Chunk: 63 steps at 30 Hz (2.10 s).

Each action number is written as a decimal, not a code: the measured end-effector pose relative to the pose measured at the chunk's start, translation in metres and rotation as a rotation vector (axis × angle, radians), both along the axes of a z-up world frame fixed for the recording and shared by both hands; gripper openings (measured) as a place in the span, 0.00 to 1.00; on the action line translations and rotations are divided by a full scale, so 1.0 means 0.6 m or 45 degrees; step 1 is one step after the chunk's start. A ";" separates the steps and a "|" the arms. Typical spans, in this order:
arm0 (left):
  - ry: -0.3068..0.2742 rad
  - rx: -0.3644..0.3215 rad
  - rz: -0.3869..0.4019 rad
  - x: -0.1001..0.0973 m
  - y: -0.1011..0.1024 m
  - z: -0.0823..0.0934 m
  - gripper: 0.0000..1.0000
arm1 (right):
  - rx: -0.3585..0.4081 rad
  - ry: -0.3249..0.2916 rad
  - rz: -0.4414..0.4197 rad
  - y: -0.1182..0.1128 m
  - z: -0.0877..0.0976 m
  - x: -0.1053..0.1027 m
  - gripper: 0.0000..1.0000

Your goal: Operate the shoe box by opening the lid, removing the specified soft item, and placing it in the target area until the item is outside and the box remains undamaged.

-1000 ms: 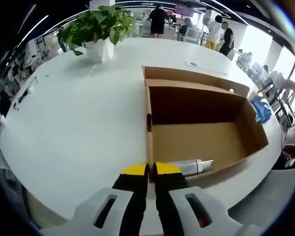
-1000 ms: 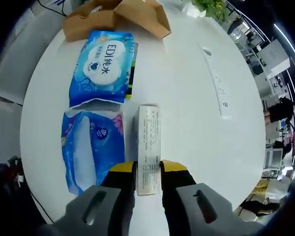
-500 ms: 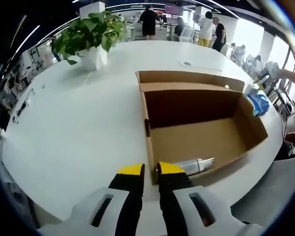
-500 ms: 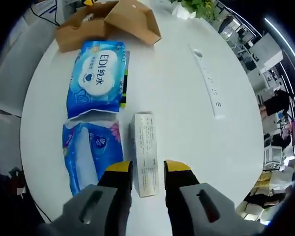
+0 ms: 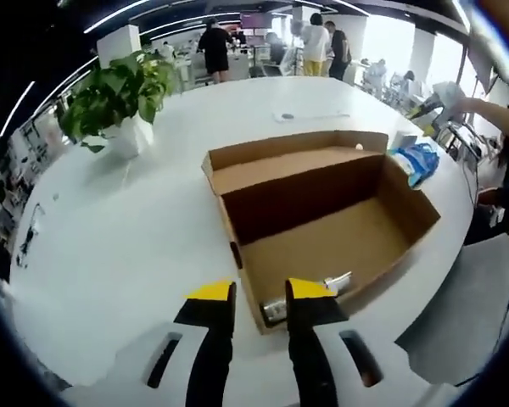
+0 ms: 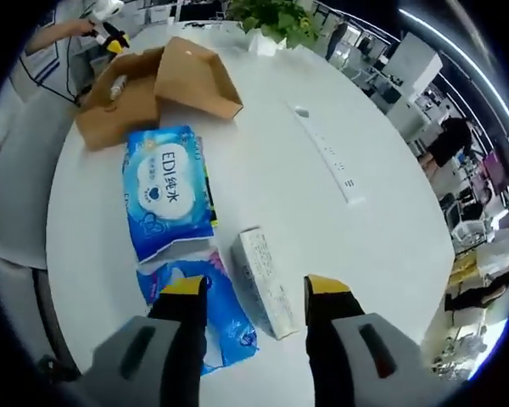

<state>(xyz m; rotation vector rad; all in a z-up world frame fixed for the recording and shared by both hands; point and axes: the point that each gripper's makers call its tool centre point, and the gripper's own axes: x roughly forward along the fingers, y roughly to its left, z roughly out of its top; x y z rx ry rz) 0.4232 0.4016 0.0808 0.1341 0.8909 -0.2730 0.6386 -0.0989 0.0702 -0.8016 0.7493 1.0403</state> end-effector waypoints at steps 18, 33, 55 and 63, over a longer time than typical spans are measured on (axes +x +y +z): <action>0.122 0.144 -0.618 0.022 -0.059 -0.002 0.36 | 0.217 0.030 -0.173 0.029 0.036 -0.136 0.64; 0.239 0.181 -0.908 0.034 -0.082 -0.029 0.38 | 0.364 0.047 -0.293 0.046 0.059 -0.236 0.81; 0.497 0.278 -1.337 0.012 -0.099 -0.102 0.44 | 0.533 0.087 -0.396 0.090 0.102 -0.330 0.96; 0.608 0.288 -1.484 0.000 -0.105 -0.130 0.47 | 0.528 0.112 -0.439 0.087 0.082 -0.346 0.96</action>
